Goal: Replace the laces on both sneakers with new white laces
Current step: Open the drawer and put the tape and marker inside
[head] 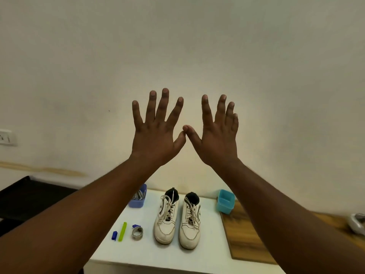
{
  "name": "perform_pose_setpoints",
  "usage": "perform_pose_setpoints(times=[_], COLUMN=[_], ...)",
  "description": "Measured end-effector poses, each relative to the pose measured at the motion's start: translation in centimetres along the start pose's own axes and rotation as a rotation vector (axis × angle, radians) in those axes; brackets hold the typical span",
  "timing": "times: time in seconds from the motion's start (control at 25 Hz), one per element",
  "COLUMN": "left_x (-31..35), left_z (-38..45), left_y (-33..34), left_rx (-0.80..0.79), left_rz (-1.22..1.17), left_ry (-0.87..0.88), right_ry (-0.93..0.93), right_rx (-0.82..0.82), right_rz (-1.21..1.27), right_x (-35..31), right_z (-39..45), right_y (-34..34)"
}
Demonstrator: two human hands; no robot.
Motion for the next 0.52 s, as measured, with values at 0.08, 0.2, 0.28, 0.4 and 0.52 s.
perform_pose_setpoints(times=[0.08, 0.2, 0.28, 0.4, 0.52], left_x=[-0.5, -2.0, -3.2, -5.3, -8.4], left_z=[0.1, 0.3, 0.6, 0.0, -2.7], left_y=[-1.2, -2.6, -3.3, -3.7, -2.0], left_rx=[0.009, 0.021, 0.024, 0.022, -0.026], left_rz=[0.008, 0.026, 0.044, 0.072, 0.100], left_ry=[-0.007, -0.033, -0.061, -0.101, -0.169], right_ry=[-0.013, -0.028, -0.035, -0.058, -0.095], right_rx=[0.011, 0.034, 0.051, 0.049, 0.007], right_rz=[-0.009, -0.002, 0.027, 0.093, 0.159], right_x=[-0.9, -2.4, -3.4, -5.6, -8.5], right_z=[0.3, 1.0, 1.7, 2.0, 0.9], right_y=[-1.0, -1.8, -1.8, -0.7, 2.4])
Point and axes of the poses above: each hand's wrist, its own z-axis towards the middle knuckle, its own y-axis out of the palm, x = y × z, the point moved 6 cm from there along z, towards the middle knuckle, and after that the axes turned 8 degrees about x, right-handed, at the moved point
